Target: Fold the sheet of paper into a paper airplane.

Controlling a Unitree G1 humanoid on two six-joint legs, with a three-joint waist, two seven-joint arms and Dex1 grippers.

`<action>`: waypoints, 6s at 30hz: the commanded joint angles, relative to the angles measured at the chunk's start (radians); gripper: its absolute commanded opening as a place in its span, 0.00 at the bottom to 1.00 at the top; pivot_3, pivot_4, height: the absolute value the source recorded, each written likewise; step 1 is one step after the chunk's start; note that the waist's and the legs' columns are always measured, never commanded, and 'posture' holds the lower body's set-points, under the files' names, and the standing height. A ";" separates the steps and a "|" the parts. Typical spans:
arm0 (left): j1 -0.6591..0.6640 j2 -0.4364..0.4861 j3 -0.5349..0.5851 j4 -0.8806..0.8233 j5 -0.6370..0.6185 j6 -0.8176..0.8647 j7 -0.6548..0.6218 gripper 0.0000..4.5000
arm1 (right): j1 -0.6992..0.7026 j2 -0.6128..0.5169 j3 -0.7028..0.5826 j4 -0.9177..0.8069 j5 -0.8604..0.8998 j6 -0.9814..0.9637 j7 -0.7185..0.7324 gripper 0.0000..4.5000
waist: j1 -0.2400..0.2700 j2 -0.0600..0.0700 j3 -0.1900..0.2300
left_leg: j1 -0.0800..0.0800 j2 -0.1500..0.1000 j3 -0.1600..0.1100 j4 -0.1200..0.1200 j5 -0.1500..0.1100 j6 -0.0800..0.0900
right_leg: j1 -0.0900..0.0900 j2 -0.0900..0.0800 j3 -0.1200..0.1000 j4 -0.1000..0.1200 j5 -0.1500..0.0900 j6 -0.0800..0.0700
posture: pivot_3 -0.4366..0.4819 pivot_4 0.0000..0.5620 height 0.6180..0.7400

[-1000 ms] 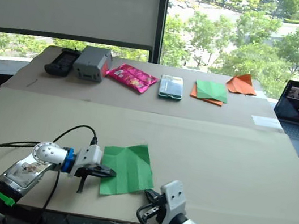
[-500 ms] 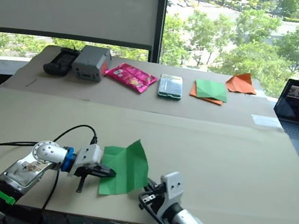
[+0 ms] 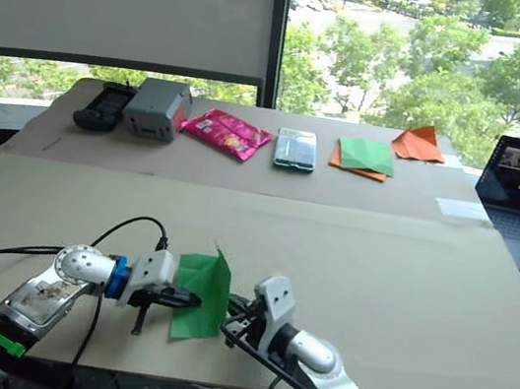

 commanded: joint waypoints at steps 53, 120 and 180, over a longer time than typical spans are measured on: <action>0.153 0.088 0.105 -0.137 -0.102 0.232 0.078 0.00 | -0.409 0.067 0.094 0.519 -0.182 -0.101 0.181 0.01 | -0.031 -0.002 0.006 | 0.003 0.001 -0.001 -0.003 0.000 0.000 | 0.000 0.002 0.000 0.002 0.000 -0.001 | 0.48 0.27 1.00; 0.135 0.092 0.104 -0.136 -0.092 0.244 0.102 0.00 | -0.128 -0.097 0.155 0.220 -0.218 0.072 0.317 0.01 | -0.003 0.003 -0.001 | 0.003 0.001 0.000 -0.003 -0.004 -0.006 | 0.000 0.002 0.000 0.000 -0.002 -0.002 | 0.48 0.27 1.00; 0.143 0.103 0.242 -0.187 -0.245 0.273 0.047 0.00 | -0.027 -0.264 -0.202 -0.339 0.227 0.265 0.218 0.01 | 0.000 -0.005 0.021 | 0.000 0.001 0.000 -0.002 -0.008 -0.012 | -0.002 0.000 -0.001 -0.004 -0.003 -0.002 | 0.48 0.27 1.00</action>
